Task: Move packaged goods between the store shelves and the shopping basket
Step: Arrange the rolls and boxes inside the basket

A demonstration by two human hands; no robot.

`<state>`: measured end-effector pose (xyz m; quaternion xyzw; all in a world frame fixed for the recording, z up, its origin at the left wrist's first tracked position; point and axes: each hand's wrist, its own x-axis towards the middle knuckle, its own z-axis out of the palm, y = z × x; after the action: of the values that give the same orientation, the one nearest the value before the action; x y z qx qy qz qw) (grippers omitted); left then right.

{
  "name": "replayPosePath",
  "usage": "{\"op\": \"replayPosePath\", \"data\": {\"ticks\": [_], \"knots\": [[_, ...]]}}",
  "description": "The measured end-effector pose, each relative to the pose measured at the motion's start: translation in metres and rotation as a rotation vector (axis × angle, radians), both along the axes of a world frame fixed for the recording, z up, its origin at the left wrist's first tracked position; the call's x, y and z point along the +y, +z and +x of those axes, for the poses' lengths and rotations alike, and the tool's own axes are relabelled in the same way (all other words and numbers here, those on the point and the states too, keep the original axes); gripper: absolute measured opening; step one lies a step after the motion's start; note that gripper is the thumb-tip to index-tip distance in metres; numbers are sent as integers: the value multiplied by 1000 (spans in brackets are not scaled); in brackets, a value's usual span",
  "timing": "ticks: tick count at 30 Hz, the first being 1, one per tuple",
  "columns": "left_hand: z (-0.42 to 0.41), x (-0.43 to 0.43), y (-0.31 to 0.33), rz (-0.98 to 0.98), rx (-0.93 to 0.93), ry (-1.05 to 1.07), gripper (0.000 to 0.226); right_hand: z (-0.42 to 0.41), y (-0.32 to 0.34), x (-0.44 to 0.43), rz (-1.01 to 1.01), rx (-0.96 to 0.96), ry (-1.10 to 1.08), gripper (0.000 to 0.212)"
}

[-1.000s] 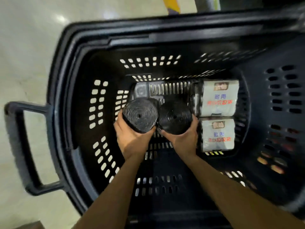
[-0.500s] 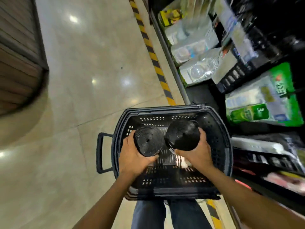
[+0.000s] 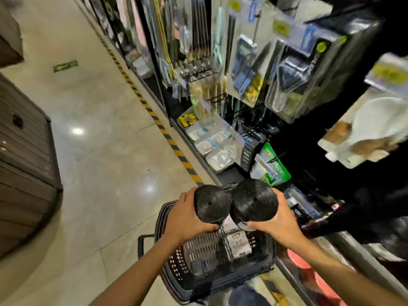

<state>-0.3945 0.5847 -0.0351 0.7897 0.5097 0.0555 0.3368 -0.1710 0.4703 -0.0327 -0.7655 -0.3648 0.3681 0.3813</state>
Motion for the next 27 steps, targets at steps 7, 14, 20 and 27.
{"op": "replayPosePath", "data": {"ticks": [7, 14, 20, 27], "knots": [[38, -19, 56, 89, -73, -332, 118, -13, 59, -78, 70, -97, -341, 104], [94, -71, 94, 153, -96, -641, 114, -16, 96, -178, 81, -132, -595, 106], [151, -131, 109, 158, -120, -813, 114, 4, 108, -252, 75, -152, -779, 105], [214, -190, 115, 127, -105, -867, 115, 49, 110, -316, 76, -150, -870, 103]]}}
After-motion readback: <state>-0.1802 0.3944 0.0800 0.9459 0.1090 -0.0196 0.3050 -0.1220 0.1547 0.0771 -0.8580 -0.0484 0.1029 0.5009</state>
